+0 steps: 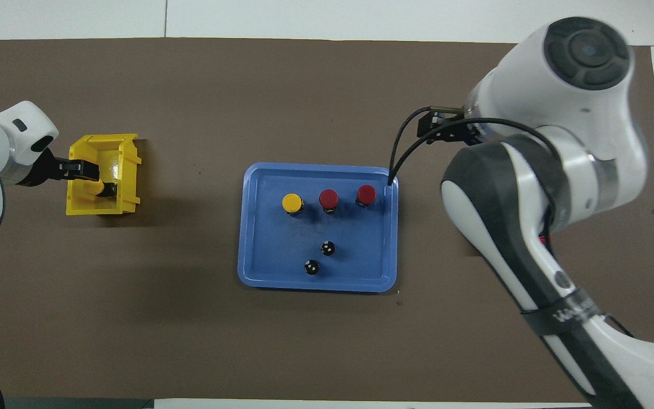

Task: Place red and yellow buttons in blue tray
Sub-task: 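Grasp the second yellow button while the right gripper withdraws to rest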

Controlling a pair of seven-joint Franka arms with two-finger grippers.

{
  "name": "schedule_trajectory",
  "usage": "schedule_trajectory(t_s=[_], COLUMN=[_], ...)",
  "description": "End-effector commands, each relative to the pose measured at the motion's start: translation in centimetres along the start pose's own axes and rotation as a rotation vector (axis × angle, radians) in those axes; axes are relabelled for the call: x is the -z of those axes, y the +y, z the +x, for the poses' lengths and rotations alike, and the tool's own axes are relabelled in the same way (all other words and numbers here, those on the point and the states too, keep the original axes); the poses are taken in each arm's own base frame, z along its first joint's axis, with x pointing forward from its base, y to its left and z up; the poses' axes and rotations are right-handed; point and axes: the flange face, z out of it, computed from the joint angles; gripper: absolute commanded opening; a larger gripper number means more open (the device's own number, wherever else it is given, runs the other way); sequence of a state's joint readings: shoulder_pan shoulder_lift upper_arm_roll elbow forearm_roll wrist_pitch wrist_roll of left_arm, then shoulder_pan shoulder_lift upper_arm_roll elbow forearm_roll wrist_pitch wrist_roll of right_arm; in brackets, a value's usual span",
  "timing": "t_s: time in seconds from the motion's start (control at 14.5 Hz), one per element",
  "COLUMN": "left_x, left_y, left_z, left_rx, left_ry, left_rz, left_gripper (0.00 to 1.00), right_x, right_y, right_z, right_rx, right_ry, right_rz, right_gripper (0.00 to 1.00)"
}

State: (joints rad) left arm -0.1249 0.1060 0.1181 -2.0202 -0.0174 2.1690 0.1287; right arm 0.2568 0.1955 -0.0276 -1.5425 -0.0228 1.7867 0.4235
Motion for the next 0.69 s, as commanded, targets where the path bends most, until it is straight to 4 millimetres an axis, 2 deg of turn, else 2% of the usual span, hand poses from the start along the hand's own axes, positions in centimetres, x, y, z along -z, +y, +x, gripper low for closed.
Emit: schedule_trajectory(t_s=[0.0, 0.21, 0.28, 0.41, 0.48, 0.62], left_x=[-1.4, -2.2, -2.3, -2.8, -2.9, -3.1], left_y=[0.3, 0.3, 0.3, 0.3, 0.3, 0.4], left_z=[-0.6, -1.0, -1.0, -1.2, -1.2, -1.2], left_rx=[0.013, 0.013, 0.013, 0.015, 0.015, 0.018], left_ry=[0.003, -0.003, 0.003, 0.012, 0.015, 0.017], left_rz=[0.003, 0.003, 0.003, 0.005, 0.005, 0.006], left_gripper=[0.77, 0.76, 0.75, 0.75, 0.75, 0.75], right_x=[4.9, 8.4, 9.4, 10.0, 9.5, 8.7], right_y=[5.7, 11.7, 14.4, 17.9, 19.6, 22.1], right_z=[-0.4, -1.9, -2.2, -2.0, -1.8, -2.7], right_rx=[0.009, 0.045, 0.051, 0.065, 0.078, 0.057], right_ry=[-0.012, -0.054, -0.061, -0.083, -0.088, -0.111], right_rz=[-0.004, -0.014, -0.016, -0.024, -0.026, -0.016], right_gripper=[1.00, 1.00, 1.00, 1.00, 1.00, 1.00])
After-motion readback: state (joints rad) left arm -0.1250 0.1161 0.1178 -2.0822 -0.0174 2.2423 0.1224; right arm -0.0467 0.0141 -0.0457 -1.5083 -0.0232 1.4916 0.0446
